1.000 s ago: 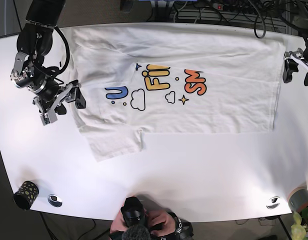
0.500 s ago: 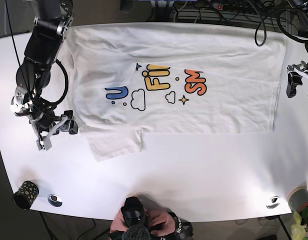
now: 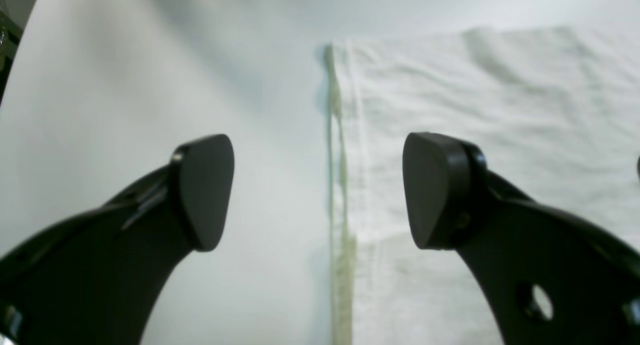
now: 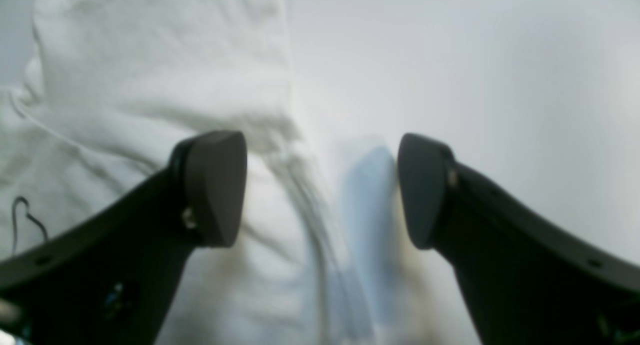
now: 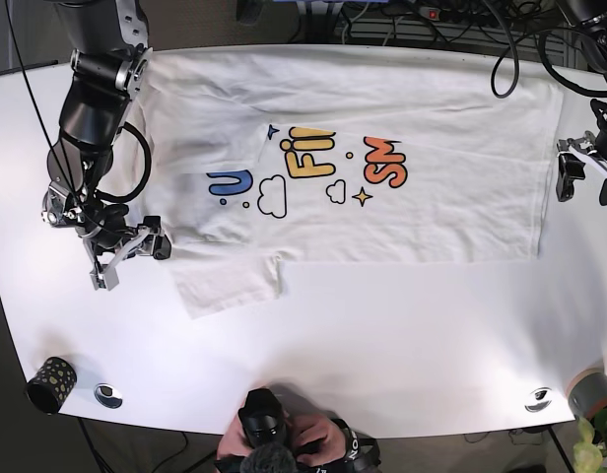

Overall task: Fold the T-shirt properly
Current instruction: 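Lower both grippers and pinch the shirt's side edges near the hem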

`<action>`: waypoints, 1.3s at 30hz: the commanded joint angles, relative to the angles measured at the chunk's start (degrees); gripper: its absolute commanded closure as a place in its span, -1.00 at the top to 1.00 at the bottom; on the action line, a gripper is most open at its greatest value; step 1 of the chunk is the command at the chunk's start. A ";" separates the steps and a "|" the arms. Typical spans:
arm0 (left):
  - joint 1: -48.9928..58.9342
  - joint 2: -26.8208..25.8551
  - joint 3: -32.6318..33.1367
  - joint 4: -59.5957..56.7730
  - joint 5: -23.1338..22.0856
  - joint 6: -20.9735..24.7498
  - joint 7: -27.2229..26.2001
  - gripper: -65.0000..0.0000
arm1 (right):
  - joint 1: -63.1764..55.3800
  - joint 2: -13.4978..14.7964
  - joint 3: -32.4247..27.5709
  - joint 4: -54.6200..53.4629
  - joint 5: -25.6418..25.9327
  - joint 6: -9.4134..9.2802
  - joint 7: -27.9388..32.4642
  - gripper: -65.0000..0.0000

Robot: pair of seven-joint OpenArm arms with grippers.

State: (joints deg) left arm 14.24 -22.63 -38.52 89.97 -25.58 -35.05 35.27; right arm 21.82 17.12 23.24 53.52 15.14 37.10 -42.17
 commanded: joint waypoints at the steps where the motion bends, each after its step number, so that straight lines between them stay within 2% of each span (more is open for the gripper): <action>1: -2.42 -1.41 0.76 0.62 0.22 0.37 -1.29 0.52 | 1.69 -0.20 0.01 -0.11 0.91 0.66 2.13 0.40; 9: -10.50 -1.32 1.91 -7.12 5.67 0.45 -1.29 0.53 | 1.69 -0.64 0.01 -5.21 1.08 0.66 6.44 0.36; 11: -12.70 -1.32 2.70 -9.58 7.17 0.45 -1.29 0.53 | 1.69 -0.64 0.01 -5.21 1.08 0.66 6.79 0.23; 15: -18.24 -1.41 4.19 -16.44 11.74 0.45 -1.29 0.53 | 1.69 -0.64 0.01 -5.30 1.00 0.66 6.88 -0.23; 18: -23.07 -1.41 4.81 -22.94 14.20 0.45 -1.38 0.55 | 1.69 -0.64 0.01 -5.21 1.00 0.66 6.88 -0.51; 22: -29.40 -1.41 6.39 -32.52 15.61 0.45 -1.64 0.65 | 2.40 -0.64 -0.08 -5.21 1.00 0.83 6.79 -0.71; 30: -37.14 -1.41 12.81 -42.72 15.52 0.45 -1.64 0.66 | 2.48 -0.64 -0.08 -5.12 1.00 1.18 6.70 -0.73; 39: -41.98 -1.41 19.05 -49.31 15.52 0.45 -1.64 0.65 | 2.48 -2.14 -0.08 -5.03 1.00 1.18 6.61 -0.74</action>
State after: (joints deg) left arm -26.39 -23.22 -20.51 40.40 -9.69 -34.50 33.30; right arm 22.92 14.26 23.16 47.57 15.84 37.76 -35.94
